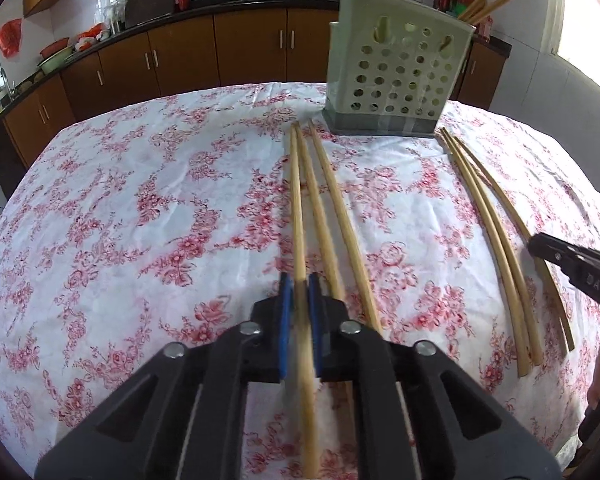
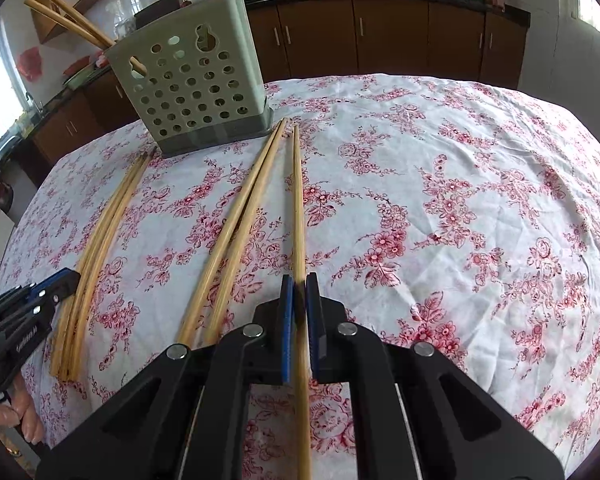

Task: Organize utensils
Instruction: 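Lower the left tool onto another chopstick and close it while the right tool grasps one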

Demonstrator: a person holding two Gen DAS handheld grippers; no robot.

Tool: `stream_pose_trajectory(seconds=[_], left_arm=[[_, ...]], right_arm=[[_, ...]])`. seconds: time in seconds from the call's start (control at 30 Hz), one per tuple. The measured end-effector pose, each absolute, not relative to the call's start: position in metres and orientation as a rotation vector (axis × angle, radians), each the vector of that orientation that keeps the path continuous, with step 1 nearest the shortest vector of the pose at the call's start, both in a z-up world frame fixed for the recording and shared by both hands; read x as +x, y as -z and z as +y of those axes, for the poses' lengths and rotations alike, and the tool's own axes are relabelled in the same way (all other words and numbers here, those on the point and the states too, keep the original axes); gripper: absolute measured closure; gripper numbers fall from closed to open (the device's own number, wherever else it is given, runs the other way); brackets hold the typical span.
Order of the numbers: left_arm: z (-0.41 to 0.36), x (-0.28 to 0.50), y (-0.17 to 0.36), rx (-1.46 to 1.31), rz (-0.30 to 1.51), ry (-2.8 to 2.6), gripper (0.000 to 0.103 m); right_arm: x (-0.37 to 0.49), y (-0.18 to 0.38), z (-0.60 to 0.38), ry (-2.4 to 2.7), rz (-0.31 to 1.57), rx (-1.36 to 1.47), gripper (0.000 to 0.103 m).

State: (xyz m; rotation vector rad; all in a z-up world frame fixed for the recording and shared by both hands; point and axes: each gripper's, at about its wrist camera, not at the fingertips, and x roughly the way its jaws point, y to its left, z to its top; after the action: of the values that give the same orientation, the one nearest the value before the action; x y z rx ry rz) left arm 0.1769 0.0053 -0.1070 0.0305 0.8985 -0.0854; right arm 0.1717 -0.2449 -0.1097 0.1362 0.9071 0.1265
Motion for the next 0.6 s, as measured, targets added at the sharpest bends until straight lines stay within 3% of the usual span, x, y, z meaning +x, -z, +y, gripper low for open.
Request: stream_pose_trajectory(seconds=[0.6], left_arm=[[0.075,0.231,0.105,-0.068,0.892,-0.041,0.091]], right_arm=[[0.207,0.113,-0.266,-0.002,0.853,0.108,0.095]])
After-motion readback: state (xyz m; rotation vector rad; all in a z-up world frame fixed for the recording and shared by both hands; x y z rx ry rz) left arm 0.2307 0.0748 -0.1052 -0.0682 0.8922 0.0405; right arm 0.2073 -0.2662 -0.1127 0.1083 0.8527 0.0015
